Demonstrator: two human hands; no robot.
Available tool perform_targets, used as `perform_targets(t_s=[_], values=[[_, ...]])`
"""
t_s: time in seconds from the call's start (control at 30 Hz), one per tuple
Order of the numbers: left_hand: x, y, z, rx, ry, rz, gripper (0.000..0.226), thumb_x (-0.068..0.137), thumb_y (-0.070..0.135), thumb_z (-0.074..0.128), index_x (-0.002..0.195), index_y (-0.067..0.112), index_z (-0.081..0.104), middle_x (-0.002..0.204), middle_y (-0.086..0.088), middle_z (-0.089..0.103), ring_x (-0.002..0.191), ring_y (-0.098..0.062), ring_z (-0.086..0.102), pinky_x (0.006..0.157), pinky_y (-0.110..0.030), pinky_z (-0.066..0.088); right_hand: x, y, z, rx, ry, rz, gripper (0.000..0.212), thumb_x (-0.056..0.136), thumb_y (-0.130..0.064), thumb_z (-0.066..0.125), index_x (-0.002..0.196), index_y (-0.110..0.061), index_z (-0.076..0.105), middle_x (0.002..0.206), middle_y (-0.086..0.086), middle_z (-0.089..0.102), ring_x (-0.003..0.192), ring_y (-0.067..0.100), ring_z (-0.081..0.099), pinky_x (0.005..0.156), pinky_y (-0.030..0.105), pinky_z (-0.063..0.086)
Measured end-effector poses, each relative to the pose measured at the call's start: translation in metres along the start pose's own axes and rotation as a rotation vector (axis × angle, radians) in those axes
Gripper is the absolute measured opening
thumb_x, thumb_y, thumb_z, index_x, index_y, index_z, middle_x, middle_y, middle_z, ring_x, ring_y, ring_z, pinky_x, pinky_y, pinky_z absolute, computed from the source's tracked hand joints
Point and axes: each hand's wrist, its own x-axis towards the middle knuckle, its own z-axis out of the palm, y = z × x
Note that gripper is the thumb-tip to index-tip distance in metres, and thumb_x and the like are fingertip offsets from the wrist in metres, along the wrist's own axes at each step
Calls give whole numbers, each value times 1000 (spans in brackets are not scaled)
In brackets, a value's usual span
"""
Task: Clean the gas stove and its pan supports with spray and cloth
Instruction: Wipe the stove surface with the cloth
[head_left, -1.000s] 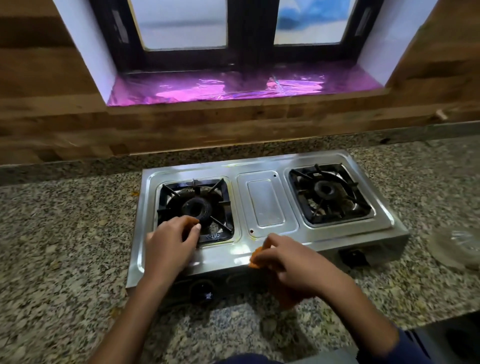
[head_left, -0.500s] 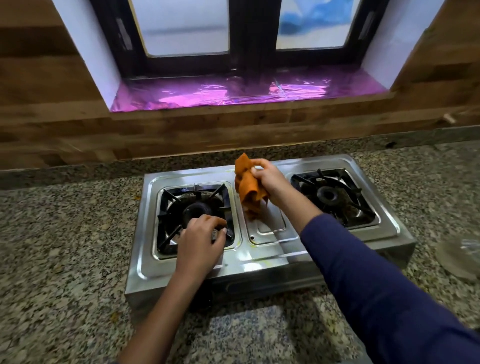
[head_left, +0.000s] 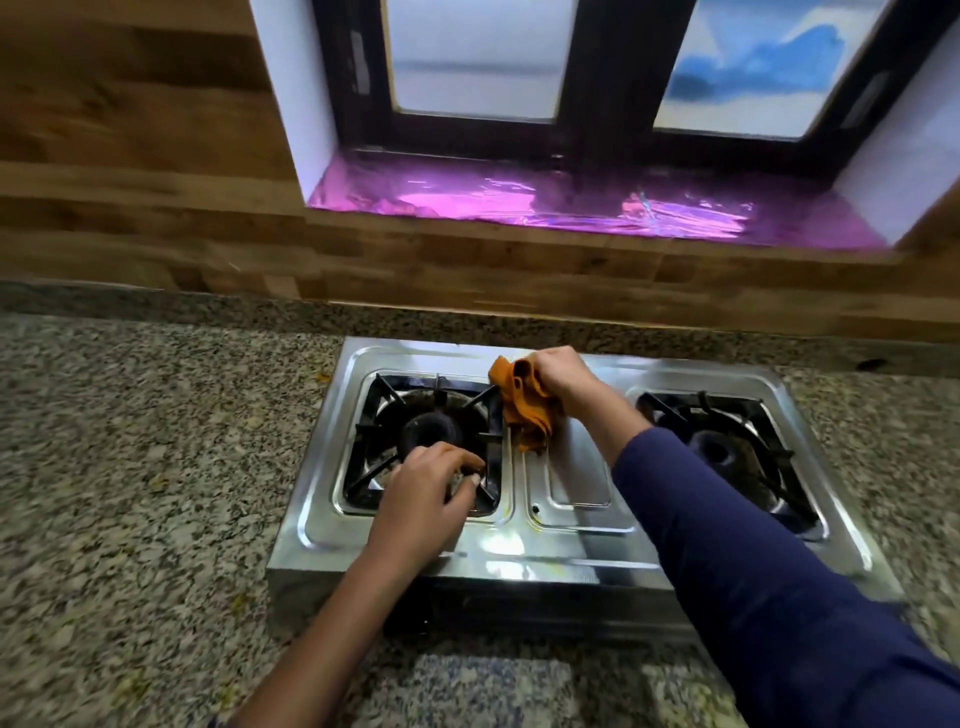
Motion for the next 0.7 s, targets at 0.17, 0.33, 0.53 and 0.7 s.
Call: perform_targets(t_s=[0.17,0.33,0.53,0.7], values=[[2,3,1,-21,16,-11,15,91,28,61,104,27,69,101,14,65,101,-8,56,88,-36,48,-63,42,-9,-223,-104,-48,23,83,-9,58,88,-18,79,83,8,75,70,18,62,67,29,47],[2,2,-1,-38,10,-12,15,91,28,62,104,27,69,99,14,65,100,-8,56,87,-35,49,-143,71,-24,-230,-438,68,22,86,-8,60,94,-16,79,81,0,76,68,8,61,66,21,47],[4,0,0,-57,19,-21,13,91,26,63,102,28,70,97,16,65,98,-6,56,86,-33,49,-143,49,-59,-75,-629,140,25,91,-7,57,108,-10,75,110,8,73,96,16,69,80,24,55],[5,0,-1,-48,9,-14,13,91,25,63,101,27,70,95,16,64,98,-7,57,85,-34,49,-76,10,-45,357,-617,126,30,97,-19,45,67,-17,47,61,5,46,51,22,46,51,30,45]])
